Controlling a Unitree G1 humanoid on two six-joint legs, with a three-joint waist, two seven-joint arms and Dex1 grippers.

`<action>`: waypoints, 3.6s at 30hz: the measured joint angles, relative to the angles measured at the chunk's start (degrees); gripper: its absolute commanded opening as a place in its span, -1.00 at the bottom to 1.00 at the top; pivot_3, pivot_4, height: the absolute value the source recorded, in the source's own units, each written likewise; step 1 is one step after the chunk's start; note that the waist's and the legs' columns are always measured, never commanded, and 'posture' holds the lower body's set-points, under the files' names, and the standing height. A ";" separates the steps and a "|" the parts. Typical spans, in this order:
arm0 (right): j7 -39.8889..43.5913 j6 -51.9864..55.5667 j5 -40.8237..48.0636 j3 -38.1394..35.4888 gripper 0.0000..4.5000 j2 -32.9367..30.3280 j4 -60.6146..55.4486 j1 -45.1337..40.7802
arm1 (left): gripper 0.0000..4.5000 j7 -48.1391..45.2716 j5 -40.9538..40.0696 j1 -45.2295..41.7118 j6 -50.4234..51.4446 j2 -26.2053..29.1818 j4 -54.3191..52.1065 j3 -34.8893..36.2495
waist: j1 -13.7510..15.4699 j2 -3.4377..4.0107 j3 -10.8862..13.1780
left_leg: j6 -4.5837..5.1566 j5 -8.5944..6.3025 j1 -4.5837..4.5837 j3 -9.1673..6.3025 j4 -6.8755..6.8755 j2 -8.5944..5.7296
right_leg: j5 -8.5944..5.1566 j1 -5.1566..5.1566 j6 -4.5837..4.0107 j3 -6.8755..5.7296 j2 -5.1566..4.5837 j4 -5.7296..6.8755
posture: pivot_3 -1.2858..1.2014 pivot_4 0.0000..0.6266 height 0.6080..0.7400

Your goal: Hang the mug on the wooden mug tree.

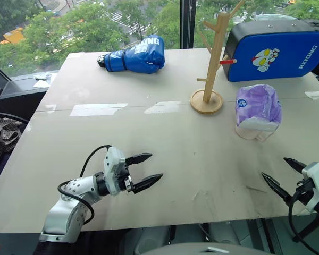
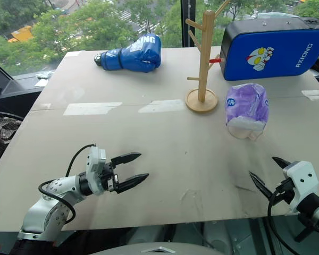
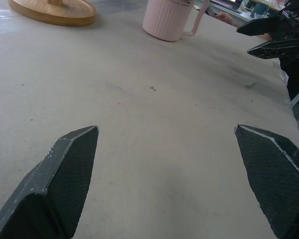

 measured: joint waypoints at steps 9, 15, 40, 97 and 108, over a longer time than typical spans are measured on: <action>-4.11 -0.78 -5.96 -2.11 0.98 -1.93 -7.22 -0.78 | 1.00 -6.17 -2.28 -7.59 -0.53 1.56 -0.02 0.04 | -0.07 0.07 -0.02 | -0.03 0.01 -0.03 -0.01 0.00 -0.01 | 0.00 -0.02 0.01 -0.03 0.03 -0.01 | 0.03 -0.52 1.00; -1.74 -0.54 -9.19 -5.70 0.98 -8.00 -9.71 -1.37 | 1.00 -8.51 -5.13 -11.12 0.57 1.59 -3.28 -0.28 | -0.01 0.04 -0.01 | -0.03 0.02 -0.05 -0.03 0.02 -0.01 | 0.00 -0.01 0.01 -0.05 0.01 -0.04 | 0.03 -0.52 1.00; -2.19 3.44 -22.74 11.91 0.98 -17.72 -2.68 -29.51 | 1.00 -2.17 -13.56 -12.27 4.13 -0.85 -9.66 2.39 | -0.05 -0.16 0.13 | -0.04 0.03 -0.08 -0.02 0.02 0.00 | 0.00 -0.03 0.00 -0.05 0.02 -0.08 | 0.03 -0.52 1.00; -0.77 -1.43 -24.50 6.35 0.46 -18.35 35.20 -32.86 | 1.00 2.37 -13.04 -8.56 2.89 -2.86 -20.35 -3.46 | 0.09 0.10 0.22 | -0.03 0.03 -0.13 0.05 -0.01 0.02 | 0.01 -0.04 -0.01 0.02 0.03 -0.17 | 0.03 -0.52 1.00; -5.44 31.45 -6.11 -1.38 0.46 -8.33 -5.04 -21.49 | 1.00 1.15 -11.61 -7.37 3.52 -0.74 -18.12 -4.05 | 0.18 -0.04 0.16 | -0.02 0.02 -0.11 0.05 0.03 -0.01 | 0.02 0.02 0.00 0.00 0.00 -0.20 | 0.03 -0.52 1.00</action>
